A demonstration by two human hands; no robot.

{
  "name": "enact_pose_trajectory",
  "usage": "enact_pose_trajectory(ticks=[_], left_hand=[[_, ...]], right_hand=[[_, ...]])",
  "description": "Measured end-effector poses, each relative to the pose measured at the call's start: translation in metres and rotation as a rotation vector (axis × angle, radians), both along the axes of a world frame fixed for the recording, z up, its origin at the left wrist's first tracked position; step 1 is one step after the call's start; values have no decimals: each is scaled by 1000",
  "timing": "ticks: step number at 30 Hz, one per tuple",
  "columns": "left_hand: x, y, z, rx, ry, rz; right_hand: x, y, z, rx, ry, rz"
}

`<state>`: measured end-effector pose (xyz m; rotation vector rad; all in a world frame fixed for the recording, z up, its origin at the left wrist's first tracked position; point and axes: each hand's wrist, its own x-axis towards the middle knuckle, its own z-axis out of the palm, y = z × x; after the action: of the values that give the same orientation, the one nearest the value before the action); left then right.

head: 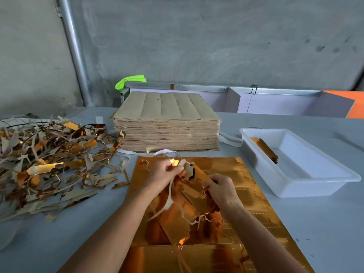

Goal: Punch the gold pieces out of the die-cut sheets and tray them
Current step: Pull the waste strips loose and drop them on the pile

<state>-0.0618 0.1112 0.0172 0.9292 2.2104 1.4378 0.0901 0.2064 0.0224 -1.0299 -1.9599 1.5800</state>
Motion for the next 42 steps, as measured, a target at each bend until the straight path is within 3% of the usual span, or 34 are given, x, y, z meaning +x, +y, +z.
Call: enact_pose_trajectory(ticks=[3,9,12,14,18,20,23,25,29,34,38,42], left_hand=[[1,8,-3,17,58,69],[-18,12,-11,11,-93,374],[-22,8,-14,-31,-60,457],[-18,5,-11,7,-48,389],[2,0,2,-70,-81,-47],[5,4,2,-139,66,-81],[2,4,5,-89,202,-54],[-6,0,3,-72,233,-2],[-23,-15,3,150,-110,219],[-35,-26,-2,260,-249,472],[-27,-26,-3,157,-418,196],[-16,-28,-7,-171,-218,-119]], right_hand=[[1,-5,-1,73,24,52],[5,1,-1,131,21,-20],[5,0,-1,233,7,3],[3,1,1,327,-22,23],[0,0,9,497,-84,146],[-3,-2,10,545,-98,204],[-3,-1,12,552,-106,222],[1,5,12,514,-112,210],[12,21,9,288,-64,64],[20,33,8,58,54,-139],[21,30,5,-126,107,-138],[17,24,-1,-168,110,-109]])
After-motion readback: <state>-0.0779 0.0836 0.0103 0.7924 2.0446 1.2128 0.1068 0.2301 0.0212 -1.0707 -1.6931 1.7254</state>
